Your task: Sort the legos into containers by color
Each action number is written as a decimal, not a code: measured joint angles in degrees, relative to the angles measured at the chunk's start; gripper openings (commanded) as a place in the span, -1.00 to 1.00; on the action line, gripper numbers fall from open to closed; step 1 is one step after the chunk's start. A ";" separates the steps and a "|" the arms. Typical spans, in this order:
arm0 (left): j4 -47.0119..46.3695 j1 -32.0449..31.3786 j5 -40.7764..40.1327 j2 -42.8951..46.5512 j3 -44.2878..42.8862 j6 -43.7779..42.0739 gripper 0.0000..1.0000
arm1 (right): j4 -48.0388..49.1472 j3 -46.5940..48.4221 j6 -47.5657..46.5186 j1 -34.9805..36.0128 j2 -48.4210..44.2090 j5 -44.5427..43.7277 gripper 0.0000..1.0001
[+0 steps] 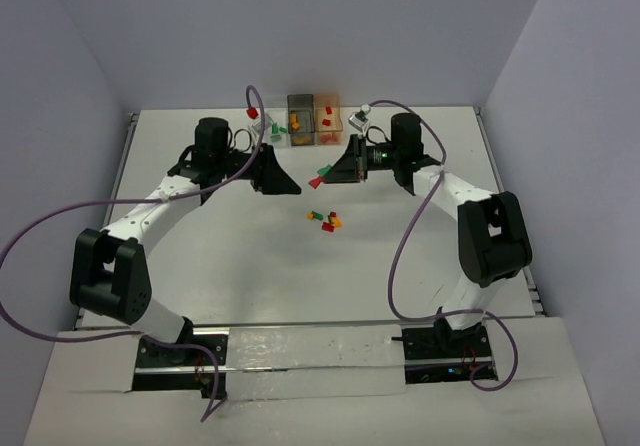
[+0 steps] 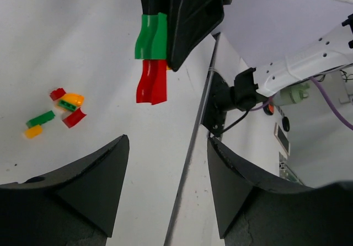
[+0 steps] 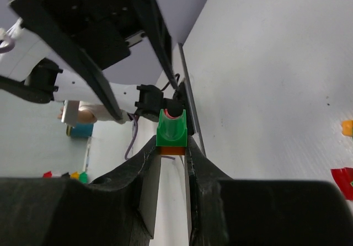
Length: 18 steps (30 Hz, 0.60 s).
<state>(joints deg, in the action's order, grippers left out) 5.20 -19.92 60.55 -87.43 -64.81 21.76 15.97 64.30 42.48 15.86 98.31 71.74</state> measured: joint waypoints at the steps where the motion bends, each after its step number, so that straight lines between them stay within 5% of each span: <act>1: -1.00 0.00 0.77 -0.37 0.18 1.07 0.32 | 0.94 -0.07 0.40 0.01 -0.49 0.48 -1.00; 18: -12.51 -2.00 5.80 -2.42 0.82 11.33 0.07 | 3.08 -0.12 1.19 2.76 -2.41 2.33 -1.00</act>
<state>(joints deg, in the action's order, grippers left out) -7.31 -21.93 66.35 -89.85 -63.99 33.09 19.05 64.18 43.67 18.61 95.90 74.07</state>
